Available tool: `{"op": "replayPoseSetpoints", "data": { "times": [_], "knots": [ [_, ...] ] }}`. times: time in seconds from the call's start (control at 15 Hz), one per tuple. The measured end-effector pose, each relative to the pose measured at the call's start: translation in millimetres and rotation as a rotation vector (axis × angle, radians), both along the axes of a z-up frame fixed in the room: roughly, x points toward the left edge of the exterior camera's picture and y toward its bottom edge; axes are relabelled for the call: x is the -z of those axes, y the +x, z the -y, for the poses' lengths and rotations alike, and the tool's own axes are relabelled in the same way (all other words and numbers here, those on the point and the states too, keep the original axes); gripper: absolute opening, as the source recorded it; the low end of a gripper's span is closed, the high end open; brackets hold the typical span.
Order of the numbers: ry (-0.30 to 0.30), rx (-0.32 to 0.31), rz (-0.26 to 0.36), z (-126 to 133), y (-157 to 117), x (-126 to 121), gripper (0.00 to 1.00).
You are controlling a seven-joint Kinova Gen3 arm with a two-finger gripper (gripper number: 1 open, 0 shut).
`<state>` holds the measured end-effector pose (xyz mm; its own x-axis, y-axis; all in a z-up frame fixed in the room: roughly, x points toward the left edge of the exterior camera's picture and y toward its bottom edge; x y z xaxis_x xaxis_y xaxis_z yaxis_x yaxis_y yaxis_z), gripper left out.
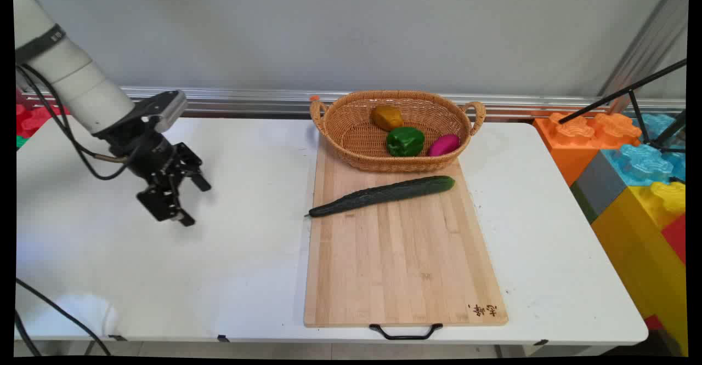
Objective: Pick up the cucumber from the cutting board
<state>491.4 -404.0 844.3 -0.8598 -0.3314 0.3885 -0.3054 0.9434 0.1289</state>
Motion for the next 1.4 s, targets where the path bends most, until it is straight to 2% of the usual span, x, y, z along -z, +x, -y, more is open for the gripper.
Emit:
{"op": "replayPoseSetpoints", "data": {
  "times": [0.27, 0.53, 0.8, 0.93, 1.4],
  "knots": [
    [-0.029, -0.063, -0.103, 14, -26, 5, 1.0],
    [-0.08, -0.153, -0.175, 41, -72, 7, 1.0],
    [-0.116, -0.192, -0.185, 65, -120, 15, 1.0],
    [-0.121, -0.216, -0.184, 76, -148, 28, 1.0],
    [-0.142, -0.269, -0.175, 96, -204, 68, 1.0]
  ]
}}
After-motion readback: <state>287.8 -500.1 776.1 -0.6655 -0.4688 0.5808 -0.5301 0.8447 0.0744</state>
